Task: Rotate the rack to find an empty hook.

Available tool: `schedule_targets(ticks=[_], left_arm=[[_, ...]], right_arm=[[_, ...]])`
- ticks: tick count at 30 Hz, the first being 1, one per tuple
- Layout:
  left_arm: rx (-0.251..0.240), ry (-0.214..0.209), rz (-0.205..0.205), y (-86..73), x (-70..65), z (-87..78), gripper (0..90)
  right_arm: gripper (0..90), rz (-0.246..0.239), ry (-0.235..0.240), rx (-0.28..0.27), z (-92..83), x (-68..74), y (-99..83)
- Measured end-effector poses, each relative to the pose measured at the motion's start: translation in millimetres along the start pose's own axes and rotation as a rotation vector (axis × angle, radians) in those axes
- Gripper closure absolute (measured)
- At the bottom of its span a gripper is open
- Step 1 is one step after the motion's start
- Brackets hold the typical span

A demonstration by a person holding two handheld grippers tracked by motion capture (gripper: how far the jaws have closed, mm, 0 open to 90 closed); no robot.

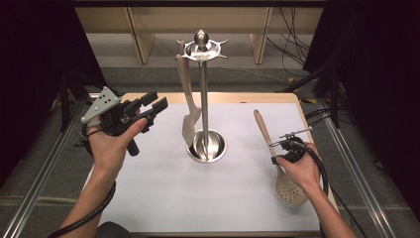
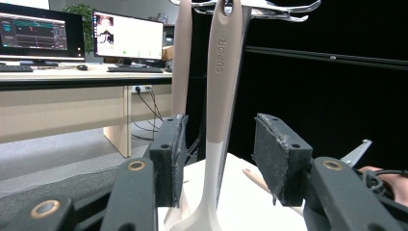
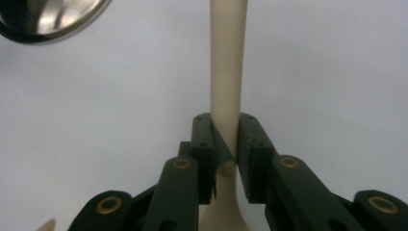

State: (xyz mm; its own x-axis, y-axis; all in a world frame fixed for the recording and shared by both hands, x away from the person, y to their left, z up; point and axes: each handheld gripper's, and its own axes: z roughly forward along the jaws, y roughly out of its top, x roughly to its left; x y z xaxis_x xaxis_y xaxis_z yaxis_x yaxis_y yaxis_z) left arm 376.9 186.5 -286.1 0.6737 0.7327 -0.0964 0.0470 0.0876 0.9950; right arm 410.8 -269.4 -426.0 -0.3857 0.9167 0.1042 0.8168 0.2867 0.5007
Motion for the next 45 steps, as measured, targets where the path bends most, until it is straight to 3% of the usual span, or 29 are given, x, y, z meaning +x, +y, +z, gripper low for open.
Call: schedule_targets(ticks=[1, 3, 7, 8, 9, 10, 15, 18, 25, 26, 27, 28, 32, 37, 40, 41, 43, 45], left_arm=[[0.000, 0.000, 0.000, -0.2, -0.3, 0.3, 53.3], [0.003, -0.001, -0.004, -0.6, -1.1, 0.7, 53.0], [0.008, -0.004, -0.004, -1.8, -2.0, 1.9, 52.7], [0.010, -0.004, -0.003, -2.1, -2.2, 2.1, 52.6], [0.011, -0.004, -0.003, -2.4, -2.5, 2.3, 52.6], [0.013, -0.006, -0.004, -2.7, -2.9, 2.5, 52.5], [0.021, -0.015, -0.004, -4.1, -5.8, 4.3, 52.5], [0.027, -0.022, -0.002, -5.5, -7.9, 6.1, 52.6], [0.044, -0.036, -0.002, -9.5, -13.4, 10.5, 52.5], [0.044, -0.040, -0.003, -10.2, -14.1, 11.4, 52.5], [0.048, -0.041, -0.005, -11.0, -15.0, 12.3, 52.4], [0.050, -0.042, -0.006, -11.6, -15.6, 12.8, 52.3], [0.054, -0.046, -0.004, -12.8, -16.9, 14.1, 52.2], [0.060, -0.051, -0.005, -14.8, -19.1, 15.9, 51.9], [0.066, -0.057, -0.001, -16.3, -20.8, 17.7, 51.8], [0.069, -0.057, -0.003, -17.0, -21.8, 18.3, 51.8], [0.073, -0.063, -0.003, -18.0, -23.7, 19.7, 51.7], [0.077, -0.070, 0.003, -18.8, -25.7, 21.3, 51.7]], right_arm=[[79.3, -0.006, -0.003, -0.011, -3.1, 0.0, -1.3], [79.3, 0.006, 0.052, -0.059, -7.8, 0.5, -2.7], [79.3, -0.003, 0.056, -0.119, -18.5, 6.0, -4.9], [79.3, -0.007, 0.041, -0.142, -20.5, 7.9, -5.6], [79.3, -0.024, -0.011, -0.143, -23.8, 9.4, -6.4], [79.3, -0.012, 0.021, -0.168, -26.4, 12.4, -7.3], [79.2, -0.030, 0.029, -0.247, -36.9, 21.1, -11.3], [79.3, -0.067, 0.040, -0.302, -40.4, 24.1, -12.0], [79.3, -0.099, 0.050, -0.366, -49.8, 34.6, -12.0], [79.3, -0.081, 0.051, -0.363, -51.9, 38.6, -12.3], [79.3, -0.110, 0.052, -0.371, -52.9, 38.8, -11.3], [79.3, -0.087, 0.051, -0.368, -55.3, 42.5, -11.7], [79.2, -0.099, 0.053, -0.385, -59.4, 48.2, -10.5], [79.2, -0.151, 0.046, -0.426, -63.3, 52.1, -8.2], [79.3, -0.119, 0.064, -0.434, -67.0, 58.5, -8.6], [79.3, -0.159, 0.040, -0.464, -67.4, 56.6, -7.4], [79.2, -0.135, 0.064, -0.465, -68.6, 61.5, -7.9], [79.3, -0.165, 0.056, -0.480, -70.7, 62.0, -6.7]])
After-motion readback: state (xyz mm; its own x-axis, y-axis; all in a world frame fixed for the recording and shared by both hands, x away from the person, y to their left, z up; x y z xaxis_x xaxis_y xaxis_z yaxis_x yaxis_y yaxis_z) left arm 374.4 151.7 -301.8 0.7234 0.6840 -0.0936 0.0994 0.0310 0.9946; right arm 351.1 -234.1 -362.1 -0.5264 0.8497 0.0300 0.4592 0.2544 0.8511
